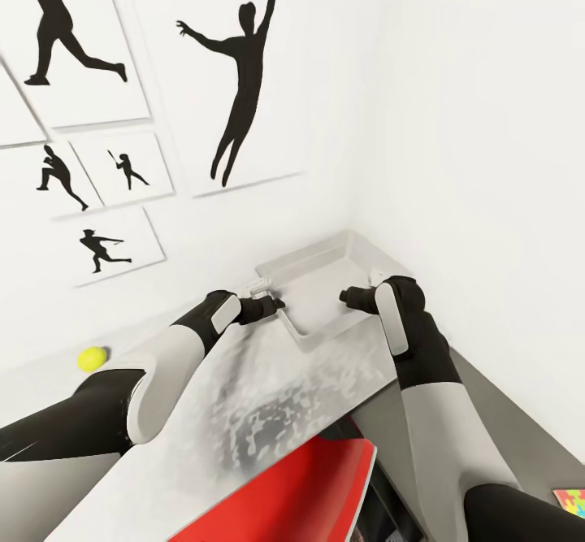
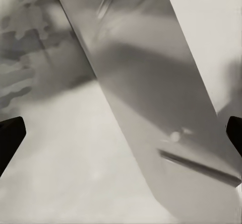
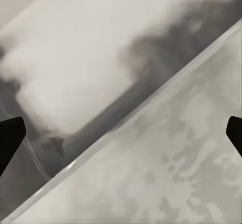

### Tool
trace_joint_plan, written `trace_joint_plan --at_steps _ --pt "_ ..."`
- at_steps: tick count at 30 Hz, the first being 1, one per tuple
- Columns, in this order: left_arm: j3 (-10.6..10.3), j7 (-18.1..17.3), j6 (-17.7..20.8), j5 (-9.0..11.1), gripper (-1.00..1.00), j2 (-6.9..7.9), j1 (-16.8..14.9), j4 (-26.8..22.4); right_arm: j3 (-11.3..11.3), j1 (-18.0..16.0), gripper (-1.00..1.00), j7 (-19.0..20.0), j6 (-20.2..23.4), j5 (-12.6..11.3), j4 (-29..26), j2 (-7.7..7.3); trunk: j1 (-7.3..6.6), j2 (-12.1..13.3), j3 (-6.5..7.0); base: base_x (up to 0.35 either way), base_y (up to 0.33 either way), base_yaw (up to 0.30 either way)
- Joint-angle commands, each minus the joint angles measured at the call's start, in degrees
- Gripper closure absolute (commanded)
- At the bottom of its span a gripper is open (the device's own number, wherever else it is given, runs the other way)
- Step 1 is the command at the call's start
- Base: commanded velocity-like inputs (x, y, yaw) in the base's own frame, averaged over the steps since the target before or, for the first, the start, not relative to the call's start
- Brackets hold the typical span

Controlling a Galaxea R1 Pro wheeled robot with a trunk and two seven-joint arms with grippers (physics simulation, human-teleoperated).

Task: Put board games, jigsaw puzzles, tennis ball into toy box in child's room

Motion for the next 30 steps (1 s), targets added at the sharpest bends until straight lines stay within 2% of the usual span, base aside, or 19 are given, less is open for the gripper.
trace_joint_plan --at_steps 1,10,15,22,30 --pt "0.48 -0.1 0.33 -0.21 -1.0 -0.02 -0.04 -0.07 -0.09 -0.06 -1.0 -0.51 0.12 -0.6 -0.03 0.04 0.03 -0.12 -0.2 0.0 0.0 0.0" --pt "0.52 -0.12 0.33 -0.21 -1.0 -0.02 -0.04 -0.1 -0.05 -0.01 -1.0 -0.38 0.06 -0.52 0.44 0.04 0.03 -0.12 -1.01 0.0 0.0 0.0" --pt "0.53 -0.31 0.33 -0.21 -1.0 -0.02 -0.04 -0.09 0.0 -0.06 -1.0 -0.37 -0.02 -0.51 2.03 0.04 0.03 -0.12 -1.09 0.0 0.0 0.0" --pt "0.53 -2.49 0.33 -0.21 -1.0 -0.02 -0.04 -0.09 -0.16 -0.07 -1.0 -0.41 -1.71 -0.49 6.78 0.04 0.03 -0.12 -1.1 0.0 0.0 0.0" --pt "0.53 -2.91 0.34 -0.21 -1.0 -0.02 -0.04 -0.13 -0.12 -0.09 -1.0 -0.39 -2.61 -0.42 7.36 0.04 0.03 -0.12 -1.13 0.0 0.0 0.0"
